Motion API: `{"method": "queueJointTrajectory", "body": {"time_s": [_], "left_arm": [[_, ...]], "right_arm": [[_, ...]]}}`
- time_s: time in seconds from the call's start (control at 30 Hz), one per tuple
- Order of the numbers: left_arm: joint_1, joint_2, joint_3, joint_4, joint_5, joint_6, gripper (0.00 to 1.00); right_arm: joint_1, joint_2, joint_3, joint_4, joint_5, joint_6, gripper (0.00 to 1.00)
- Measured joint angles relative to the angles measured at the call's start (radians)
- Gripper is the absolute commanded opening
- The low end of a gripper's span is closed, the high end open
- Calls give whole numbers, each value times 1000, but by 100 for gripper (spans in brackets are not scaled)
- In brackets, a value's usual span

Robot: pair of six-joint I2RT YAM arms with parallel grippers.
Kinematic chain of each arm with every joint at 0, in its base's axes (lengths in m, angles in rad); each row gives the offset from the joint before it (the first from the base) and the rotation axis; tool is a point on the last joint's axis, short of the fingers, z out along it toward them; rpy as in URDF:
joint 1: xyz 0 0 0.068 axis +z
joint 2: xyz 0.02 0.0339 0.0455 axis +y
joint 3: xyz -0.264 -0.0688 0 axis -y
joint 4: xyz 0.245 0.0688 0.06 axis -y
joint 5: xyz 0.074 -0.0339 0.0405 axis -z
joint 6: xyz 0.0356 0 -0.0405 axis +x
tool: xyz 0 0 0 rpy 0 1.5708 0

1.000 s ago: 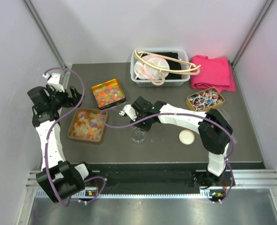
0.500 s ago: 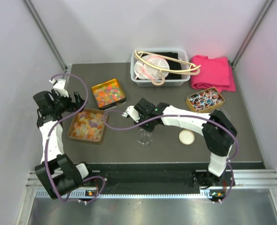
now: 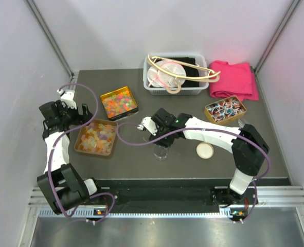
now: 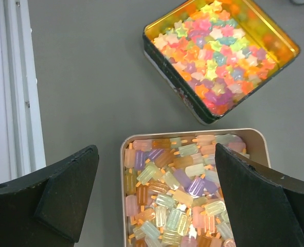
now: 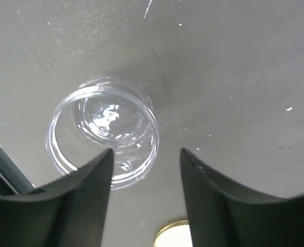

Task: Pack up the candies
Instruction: Move the packing bottle to the center of the board, then move the storage box to the center of the board.

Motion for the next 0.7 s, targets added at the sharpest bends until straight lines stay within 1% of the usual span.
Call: {"method": "queueJointTrajectory", "body": {"time_s": [0.03,0.13,0.23,0.3,0.33,0.47,0.63,0.7], "left_arm": [[0,5,-1,1,-6,8,99],[5,16,-1,10,-18,22,98],[30,32,-1,27,-18,48,89],[66,55,-1,37,-4,78,85],[87,72,-1,35,7,98,81],[149,146,-1,2,42,206,76],[154,190,-42,-41,60,329,74],[153,194,-62,-62,69,359,71]], "right_arm": [[0,0,0,-3,0,-6,65],[0,-2,3,-18,-2,-16,70],[0,-3,37,-45,-5,-29,73],[0,-3,80,-64,-7,-36,74],[0,-3,116,-71,-9,-41,75],[0,-8,212,-71,-23,-51,75],[0,-34,246,-77,-23,-66,76],[0,-43,246,-86,-23,-69,76]]}}
